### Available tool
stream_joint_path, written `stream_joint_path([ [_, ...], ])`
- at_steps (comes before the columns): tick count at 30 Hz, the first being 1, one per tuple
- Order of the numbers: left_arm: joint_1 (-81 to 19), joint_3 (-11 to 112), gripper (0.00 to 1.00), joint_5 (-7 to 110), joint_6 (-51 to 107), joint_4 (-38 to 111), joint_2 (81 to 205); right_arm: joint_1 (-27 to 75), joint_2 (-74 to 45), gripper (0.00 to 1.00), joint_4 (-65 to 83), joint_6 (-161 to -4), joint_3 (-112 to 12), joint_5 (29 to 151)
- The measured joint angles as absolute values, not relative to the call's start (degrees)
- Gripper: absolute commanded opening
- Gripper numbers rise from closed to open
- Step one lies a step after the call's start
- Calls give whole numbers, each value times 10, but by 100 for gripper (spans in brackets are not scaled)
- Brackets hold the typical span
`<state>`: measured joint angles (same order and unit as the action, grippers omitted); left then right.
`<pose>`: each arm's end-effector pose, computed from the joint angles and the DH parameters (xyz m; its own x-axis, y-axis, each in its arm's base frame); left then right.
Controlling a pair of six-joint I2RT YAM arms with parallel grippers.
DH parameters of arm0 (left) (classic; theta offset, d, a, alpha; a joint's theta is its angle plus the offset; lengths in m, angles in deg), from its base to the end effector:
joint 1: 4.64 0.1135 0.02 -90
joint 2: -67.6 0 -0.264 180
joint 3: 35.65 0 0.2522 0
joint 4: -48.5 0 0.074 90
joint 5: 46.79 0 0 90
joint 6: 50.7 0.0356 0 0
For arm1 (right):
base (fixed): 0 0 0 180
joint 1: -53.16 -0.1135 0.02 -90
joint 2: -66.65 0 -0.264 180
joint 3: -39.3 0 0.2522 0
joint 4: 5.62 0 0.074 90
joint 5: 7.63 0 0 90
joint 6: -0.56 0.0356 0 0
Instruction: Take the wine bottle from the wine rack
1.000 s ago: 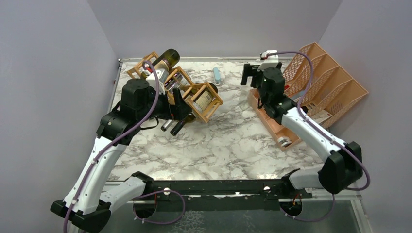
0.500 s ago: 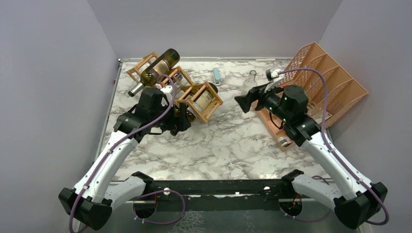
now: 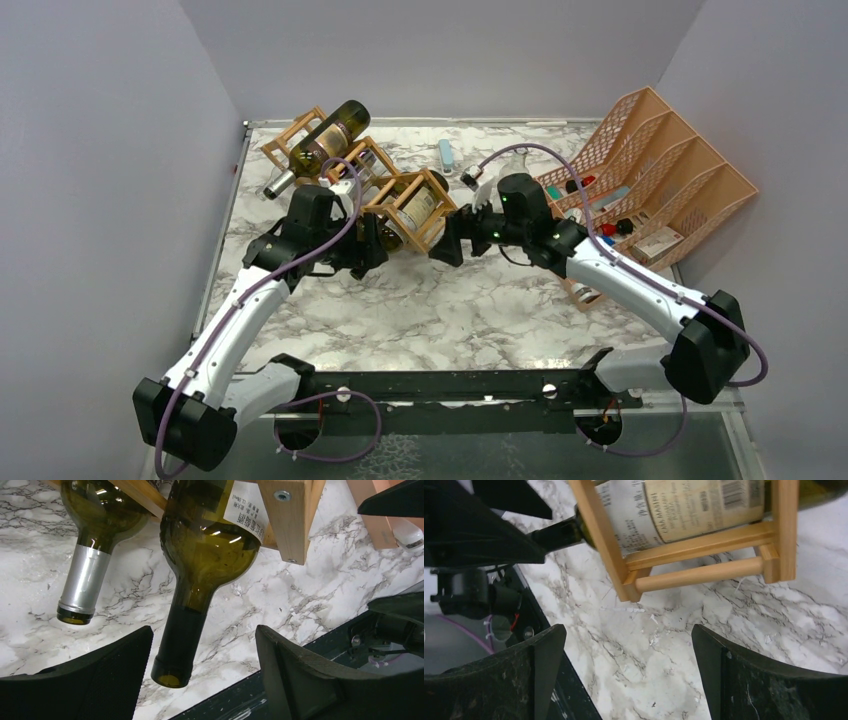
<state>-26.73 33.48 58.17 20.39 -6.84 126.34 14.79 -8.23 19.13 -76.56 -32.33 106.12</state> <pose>0.1891 -0.0867 0.3081 -0.7919 -0.0165 -0.6104 0.2917 0.8680 -0.4019 0.2240 0.1956 0.3040 -0.5476 -0.1733 -0.8186 -0.7436 0.5493 0.3811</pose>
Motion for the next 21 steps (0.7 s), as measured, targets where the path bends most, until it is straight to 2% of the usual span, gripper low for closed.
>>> stream_joint_path([
  [1, -265, 335, 77, 582, 203, -66, 1263, 142, -90, 91, 191, -752, -326, 1048],
  [4, -262, 335, 74, 582, 204, -59, 1263, 142, -104, 72, 196, -696, -333, 995],
  [8, -261, 335, 71, 582, 206, -53, 1265, 145, -133, 67, 205, -637, -361, 935],
  [11, -261, 335, 68, 582, 207, -49, 1269, 145, -158, 55, 203, -606, -377, 908],
  [16, -260, 322, 64, 587, 204, -27, 1273, 146, -192, 43, 194, -568, -379, 883],
  [21, -257, 303, 63, 600, 204, -18, 1274, 146, -227, 40, 186, -540, -400, 867],
])
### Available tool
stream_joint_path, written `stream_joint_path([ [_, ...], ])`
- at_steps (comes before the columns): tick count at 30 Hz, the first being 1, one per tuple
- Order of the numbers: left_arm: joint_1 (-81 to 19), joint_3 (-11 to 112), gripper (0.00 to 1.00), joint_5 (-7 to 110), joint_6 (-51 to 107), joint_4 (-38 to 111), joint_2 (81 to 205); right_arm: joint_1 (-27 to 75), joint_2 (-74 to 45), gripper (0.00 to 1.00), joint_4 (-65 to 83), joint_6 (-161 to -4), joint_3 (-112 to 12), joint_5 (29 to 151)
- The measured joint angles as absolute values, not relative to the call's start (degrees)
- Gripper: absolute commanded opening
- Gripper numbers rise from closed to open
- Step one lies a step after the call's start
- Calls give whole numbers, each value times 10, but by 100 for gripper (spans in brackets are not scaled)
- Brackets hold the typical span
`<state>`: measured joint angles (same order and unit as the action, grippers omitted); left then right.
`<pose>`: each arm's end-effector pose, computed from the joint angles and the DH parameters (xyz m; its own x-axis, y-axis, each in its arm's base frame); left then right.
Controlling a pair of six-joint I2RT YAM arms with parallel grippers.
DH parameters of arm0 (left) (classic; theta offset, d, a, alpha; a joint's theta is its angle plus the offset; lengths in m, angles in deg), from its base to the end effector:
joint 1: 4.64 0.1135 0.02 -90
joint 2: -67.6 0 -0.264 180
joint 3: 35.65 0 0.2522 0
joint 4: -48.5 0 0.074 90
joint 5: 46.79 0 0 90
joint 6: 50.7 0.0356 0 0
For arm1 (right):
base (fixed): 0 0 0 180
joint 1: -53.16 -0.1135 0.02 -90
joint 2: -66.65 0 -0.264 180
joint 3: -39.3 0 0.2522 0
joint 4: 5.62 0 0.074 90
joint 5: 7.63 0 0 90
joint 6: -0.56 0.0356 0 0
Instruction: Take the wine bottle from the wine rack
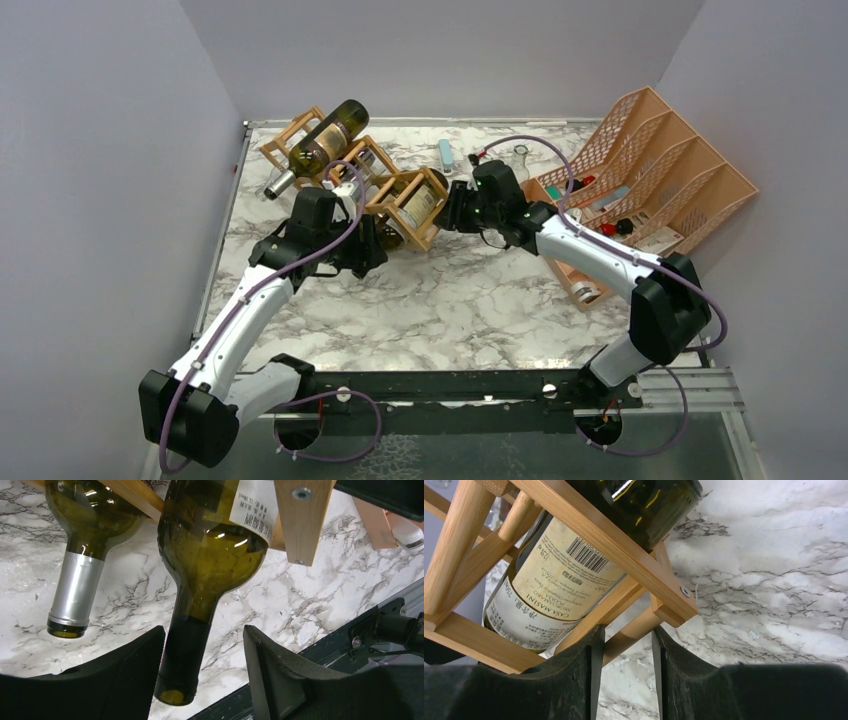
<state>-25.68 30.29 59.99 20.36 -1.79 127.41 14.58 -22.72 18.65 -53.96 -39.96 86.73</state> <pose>0.1975 -0.0870 0.2933 -0.7893 -0.0293 -0.6133 0.2969 0.8561 -0.4231 0.2764 0.2240 0.2714 -0.7488 0.1430 -0.6471 -0.2901 0.8073 0.5140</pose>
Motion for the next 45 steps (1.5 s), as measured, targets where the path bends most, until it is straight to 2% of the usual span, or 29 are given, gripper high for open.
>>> stream_joint_path([
  [8, -253, 302, 63, 609, 203, -26, 1265, 146, -264, 40, 198, -550, -453, 801],
  [15, -250, 245, 61, 656, 143, 51, 1262, 151, -302, 40, 195, -576, -498, 764],
  [22, -250, 252, 65, 657, 129, 85, 1298, 154, -314, 41, 188, -605, -509, 754],
  [37, -250, 265, 46, 645, 137, 170, 1375, 157, -316, 41, 184, -630, -511, 767],
  [45, -250, 265, 46, 646, 140, 220, 1390, 157, -316, 41, 183, -634, -511, 769],
])
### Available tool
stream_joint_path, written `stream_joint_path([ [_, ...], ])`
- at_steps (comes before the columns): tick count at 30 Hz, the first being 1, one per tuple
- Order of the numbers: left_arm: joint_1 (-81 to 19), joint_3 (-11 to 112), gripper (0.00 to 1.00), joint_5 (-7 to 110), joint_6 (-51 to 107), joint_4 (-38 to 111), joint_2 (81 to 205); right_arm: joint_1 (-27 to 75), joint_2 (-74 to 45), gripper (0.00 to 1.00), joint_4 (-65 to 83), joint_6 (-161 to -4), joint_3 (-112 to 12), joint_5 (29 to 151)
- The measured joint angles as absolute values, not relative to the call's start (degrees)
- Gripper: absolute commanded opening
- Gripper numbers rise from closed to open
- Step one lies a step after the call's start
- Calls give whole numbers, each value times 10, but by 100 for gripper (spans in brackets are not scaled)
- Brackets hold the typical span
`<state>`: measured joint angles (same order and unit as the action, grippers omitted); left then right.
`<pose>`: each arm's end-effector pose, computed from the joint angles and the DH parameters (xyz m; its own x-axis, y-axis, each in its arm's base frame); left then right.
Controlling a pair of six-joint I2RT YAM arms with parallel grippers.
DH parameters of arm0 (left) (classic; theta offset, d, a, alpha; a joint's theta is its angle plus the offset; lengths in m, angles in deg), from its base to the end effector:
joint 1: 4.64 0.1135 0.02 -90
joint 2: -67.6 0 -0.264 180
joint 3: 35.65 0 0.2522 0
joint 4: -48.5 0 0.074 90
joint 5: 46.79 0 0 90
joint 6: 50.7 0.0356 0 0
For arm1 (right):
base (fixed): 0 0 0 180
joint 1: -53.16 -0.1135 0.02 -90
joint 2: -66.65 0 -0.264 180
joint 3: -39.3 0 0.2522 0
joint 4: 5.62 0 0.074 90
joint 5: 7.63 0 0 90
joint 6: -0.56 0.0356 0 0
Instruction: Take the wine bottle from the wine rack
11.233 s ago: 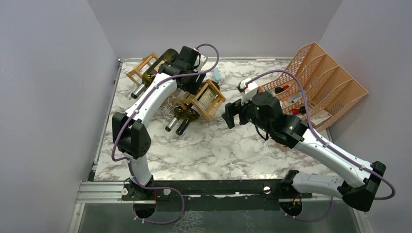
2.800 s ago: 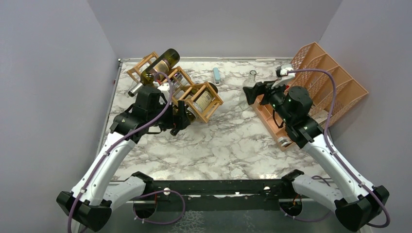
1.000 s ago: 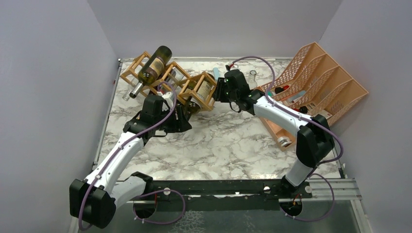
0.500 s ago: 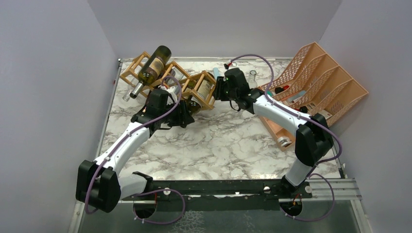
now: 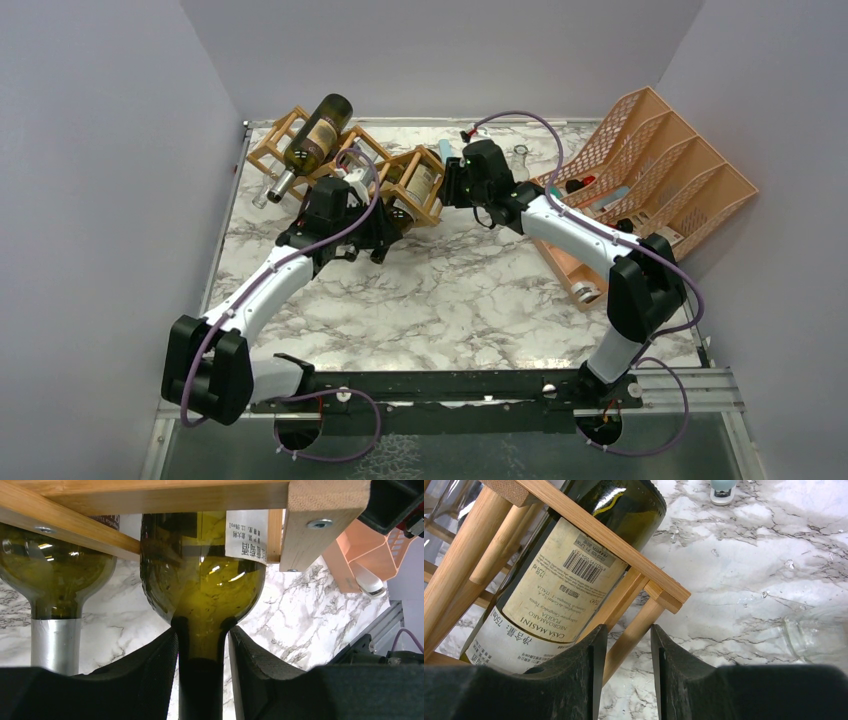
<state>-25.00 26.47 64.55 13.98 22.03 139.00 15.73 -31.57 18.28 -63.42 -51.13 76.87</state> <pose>0.2502 -0.1067 0.2604 -0.7521 -0.1458 -0.6427 0.3090 0.7834 -0.5393 0.3203 0.2409 0.2831 -0.6119 0.0816 -0.7867 -0.3025 0.8949 0.3280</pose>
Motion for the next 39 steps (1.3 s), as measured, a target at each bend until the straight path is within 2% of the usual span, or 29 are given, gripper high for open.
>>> stream_joint_path([
  [5, -250, 264, 44, 647, 150, 233, 1398, 157, -316, 41, 182, -634, -511, 769],
  [18, -250, 242, 19, 653, 165, 267, 1396, 159, -323, 41, 182, -634, -519, 769],
  [23, -249, 222, 14, 652, 165, 264, 1370, 159, -324, 41, 183, -634, -521, 769],
  [33, -248, 200, 0, 649, 146, 183, 1293, 159, -332, 41, 183, -633, -531, 764],
  [39, -248, 198, 0, 650, 127, 133, 1252, 159, -332, 41, 183, -634, -531, 764],
])
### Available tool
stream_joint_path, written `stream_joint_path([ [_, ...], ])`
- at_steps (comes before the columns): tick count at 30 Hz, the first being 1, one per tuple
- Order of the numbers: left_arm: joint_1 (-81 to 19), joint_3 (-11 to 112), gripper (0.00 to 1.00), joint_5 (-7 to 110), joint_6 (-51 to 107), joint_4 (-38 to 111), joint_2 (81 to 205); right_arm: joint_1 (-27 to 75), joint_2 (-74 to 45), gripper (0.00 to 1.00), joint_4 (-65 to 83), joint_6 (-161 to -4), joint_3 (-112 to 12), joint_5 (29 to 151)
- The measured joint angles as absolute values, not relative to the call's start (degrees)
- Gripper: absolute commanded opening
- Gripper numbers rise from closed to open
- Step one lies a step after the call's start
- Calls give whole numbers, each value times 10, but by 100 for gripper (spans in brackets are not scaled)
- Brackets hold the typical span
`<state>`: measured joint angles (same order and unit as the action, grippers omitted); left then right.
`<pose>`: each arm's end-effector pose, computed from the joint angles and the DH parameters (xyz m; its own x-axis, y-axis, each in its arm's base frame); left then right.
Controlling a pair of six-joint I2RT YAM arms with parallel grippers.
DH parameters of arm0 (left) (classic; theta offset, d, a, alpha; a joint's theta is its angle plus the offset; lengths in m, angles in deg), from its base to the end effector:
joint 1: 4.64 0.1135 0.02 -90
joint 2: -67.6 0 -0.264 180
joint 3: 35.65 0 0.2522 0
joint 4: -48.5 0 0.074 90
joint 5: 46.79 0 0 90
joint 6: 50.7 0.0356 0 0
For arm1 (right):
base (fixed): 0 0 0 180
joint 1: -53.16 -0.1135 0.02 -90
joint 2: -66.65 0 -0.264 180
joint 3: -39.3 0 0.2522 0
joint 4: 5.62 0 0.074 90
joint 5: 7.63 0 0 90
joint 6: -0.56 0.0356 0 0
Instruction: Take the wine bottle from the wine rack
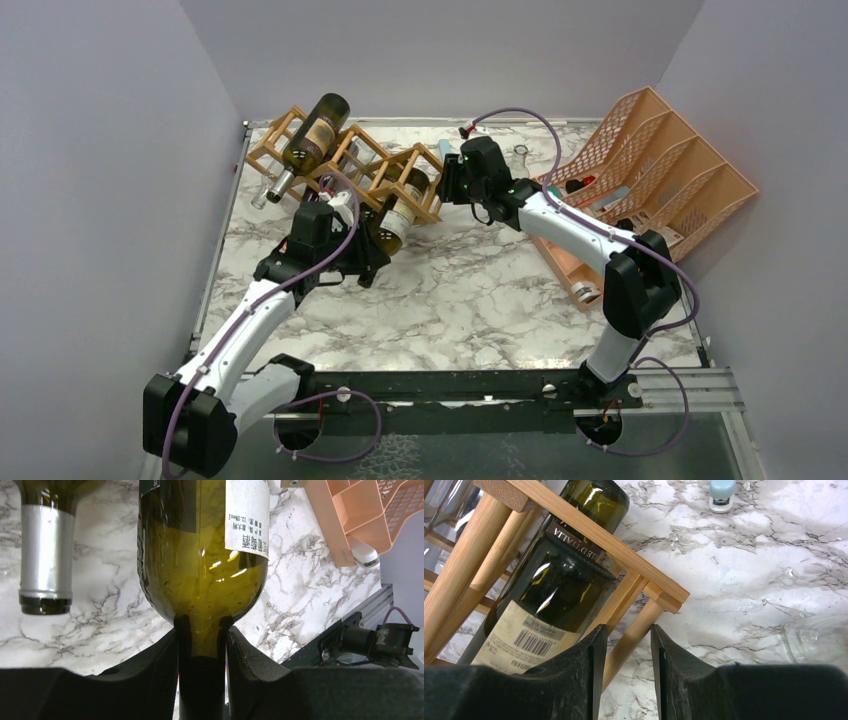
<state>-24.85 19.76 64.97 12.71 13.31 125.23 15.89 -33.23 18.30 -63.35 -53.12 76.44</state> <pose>0.1979 -0.0869 0.2617 -0.7771 -0.1569 -0.6095 0.2788 0.7824 -0.5569 0.3275 0.2446 0.2839 -0.6062 0.0884 -0.7904 -0.2957 0.8975 0.3271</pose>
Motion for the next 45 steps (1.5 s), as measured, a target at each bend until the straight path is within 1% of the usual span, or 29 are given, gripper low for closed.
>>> stream_joint_path([
  [9, -248, 198, 0, 652, 83, 67, 1200, 159, -332, 41, 183, -634, -532, 764],
  [16, -249, 213, 0, 653, 62, 27, 1191, 159, -333, 41, 183, -636, -532, 764],
  [25, -248, 283, 0, 632, 55, -52, 1176, 159, -337, 42, 183, -640, -538, 760],
  [45, -249, 372, 0, 618, 60, -195, 1165, 159, -348, 43, 184, -651, -553, 753],
])
